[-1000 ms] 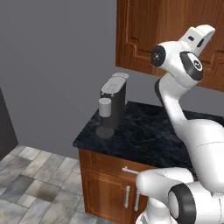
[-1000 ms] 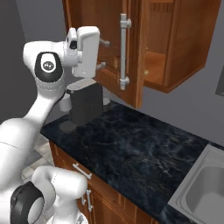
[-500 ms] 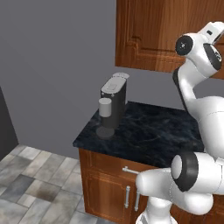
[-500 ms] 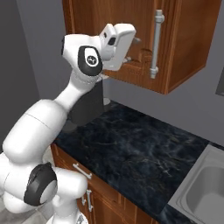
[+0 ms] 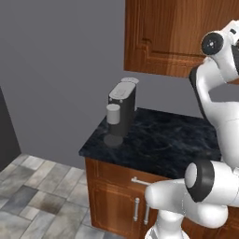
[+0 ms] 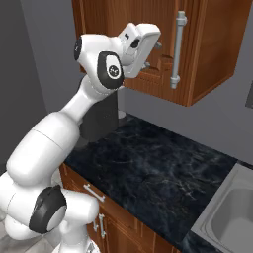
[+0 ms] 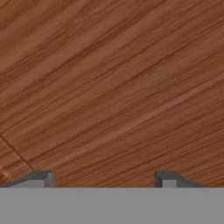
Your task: Pick the candle and candle from the dining table and place them in the open cabinet. Close the cabinet after placing the objects.
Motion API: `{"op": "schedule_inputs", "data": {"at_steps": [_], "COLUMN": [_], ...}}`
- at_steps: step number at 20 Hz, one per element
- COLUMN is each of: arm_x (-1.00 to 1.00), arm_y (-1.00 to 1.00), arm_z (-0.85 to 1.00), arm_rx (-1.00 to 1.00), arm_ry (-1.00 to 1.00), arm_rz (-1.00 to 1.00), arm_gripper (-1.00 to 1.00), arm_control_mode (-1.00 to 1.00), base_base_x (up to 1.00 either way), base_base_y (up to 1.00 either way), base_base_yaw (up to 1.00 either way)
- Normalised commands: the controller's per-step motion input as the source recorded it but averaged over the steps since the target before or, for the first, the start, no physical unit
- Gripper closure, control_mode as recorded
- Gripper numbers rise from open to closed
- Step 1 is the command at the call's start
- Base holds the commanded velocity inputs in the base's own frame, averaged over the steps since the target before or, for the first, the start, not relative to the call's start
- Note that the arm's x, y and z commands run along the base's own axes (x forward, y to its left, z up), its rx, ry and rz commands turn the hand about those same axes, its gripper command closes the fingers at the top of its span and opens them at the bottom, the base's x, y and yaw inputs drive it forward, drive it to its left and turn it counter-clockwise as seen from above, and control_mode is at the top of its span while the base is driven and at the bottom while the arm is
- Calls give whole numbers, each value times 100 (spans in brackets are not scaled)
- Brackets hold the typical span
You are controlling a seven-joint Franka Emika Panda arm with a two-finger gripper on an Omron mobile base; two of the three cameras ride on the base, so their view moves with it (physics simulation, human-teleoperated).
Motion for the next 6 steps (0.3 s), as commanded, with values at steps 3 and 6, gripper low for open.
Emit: {"op": "schedule_inputs", "data": {"at_steps": [3, 6], "arm_x": [39, 39], "arm_y": [-89, -88], "arm_z": [-13, -20], "arm_rx": [6, 5], "arm_ry": [-5, -4], "arm_rz": [9, 10], "arm_gripper": [-100, -100], "arm_control_mode": [-100, -100], "base_base_x": [0, 0], "base_base_y": [0, 0], "base_base_yaw": [0, 0]}}
